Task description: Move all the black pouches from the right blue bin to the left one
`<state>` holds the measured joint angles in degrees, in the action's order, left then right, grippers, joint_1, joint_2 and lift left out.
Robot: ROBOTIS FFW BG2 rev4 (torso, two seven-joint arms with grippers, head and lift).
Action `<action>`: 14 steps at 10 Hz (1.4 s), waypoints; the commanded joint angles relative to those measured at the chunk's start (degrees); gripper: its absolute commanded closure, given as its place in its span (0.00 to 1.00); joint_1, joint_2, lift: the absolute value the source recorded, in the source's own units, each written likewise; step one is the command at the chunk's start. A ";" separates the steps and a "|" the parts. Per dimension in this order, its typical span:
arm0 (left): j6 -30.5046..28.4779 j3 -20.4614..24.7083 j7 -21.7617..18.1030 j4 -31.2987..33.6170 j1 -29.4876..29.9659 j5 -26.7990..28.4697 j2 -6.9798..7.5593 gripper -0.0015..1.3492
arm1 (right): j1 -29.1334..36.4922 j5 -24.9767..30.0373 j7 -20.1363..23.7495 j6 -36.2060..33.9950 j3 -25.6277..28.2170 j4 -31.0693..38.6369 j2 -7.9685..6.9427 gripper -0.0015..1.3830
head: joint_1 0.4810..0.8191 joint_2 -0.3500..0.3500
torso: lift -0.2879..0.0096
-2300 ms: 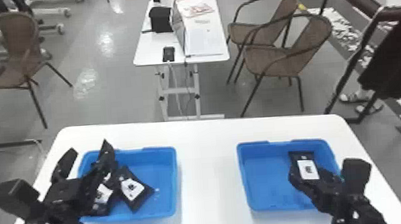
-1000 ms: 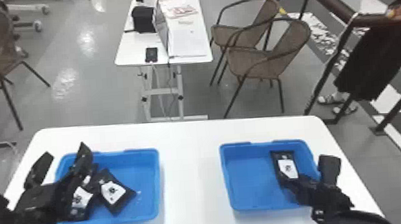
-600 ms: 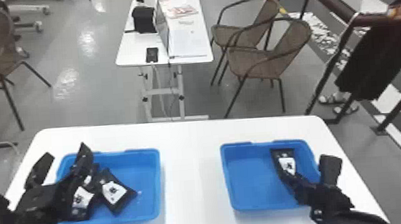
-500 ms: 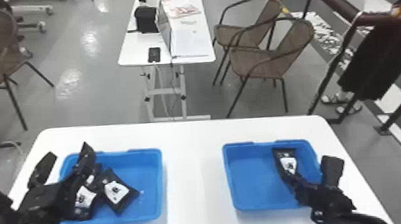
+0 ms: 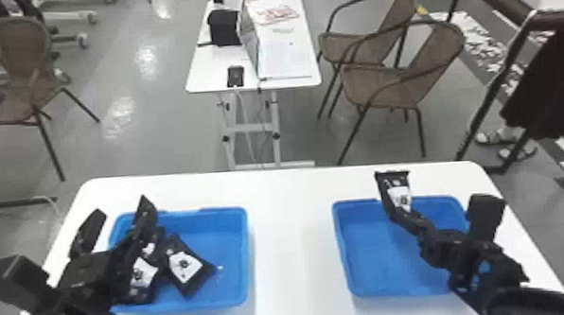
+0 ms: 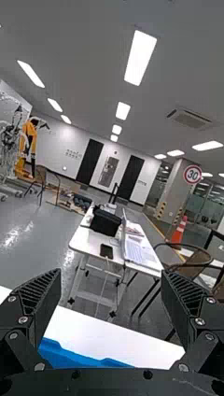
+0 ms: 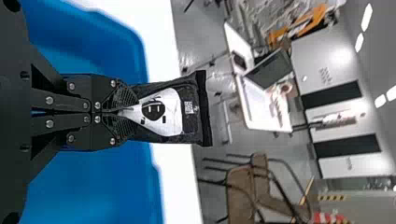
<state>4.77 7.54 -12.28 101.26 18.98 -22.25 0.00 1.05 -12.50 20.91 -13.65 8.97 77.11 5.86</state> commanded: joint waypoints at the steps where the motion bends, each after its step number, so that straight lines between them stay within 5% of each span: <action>1: -0.20 -0.16 0.06 -0.01 -0.08 -0.16 -0.15 0.18 | -1.93 -0.24 4.58 -2.17 -3.17 4.27 0.02 0.92 | 0.63 0.47 | 0.97; 4: -1.69 -0.60 0.06 0.08 -0.87 -0.95 -0.15 0.18 | -12.74 0.99 16.53 -4.99 -13.63 2.69 0.20 0.92 | 0.63 0.65 | 0.97; 8: -5.03 -2.18 0.06 1.48 -2.72 -4.82 0.18 0.18 | -22.67 -5.52 20.05 -4.02 -28.57 -4.78 0.99 0.92 | 0.63 0.83 | 0.97; 14: -15.14 -5.43 -0.29 6.14 -6.85 -12.20 2.90 0.15 | -28.21 -12.81 22.42 -2.26 -38.33 -11.02 0.20 0.92 | 0.63 0.90 | 0.97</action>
<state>-9.26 2.59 -12.61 107.36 12.55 -33.79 2.60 -26.91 -24.80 43.30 -15.99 -28.77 66.39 6.06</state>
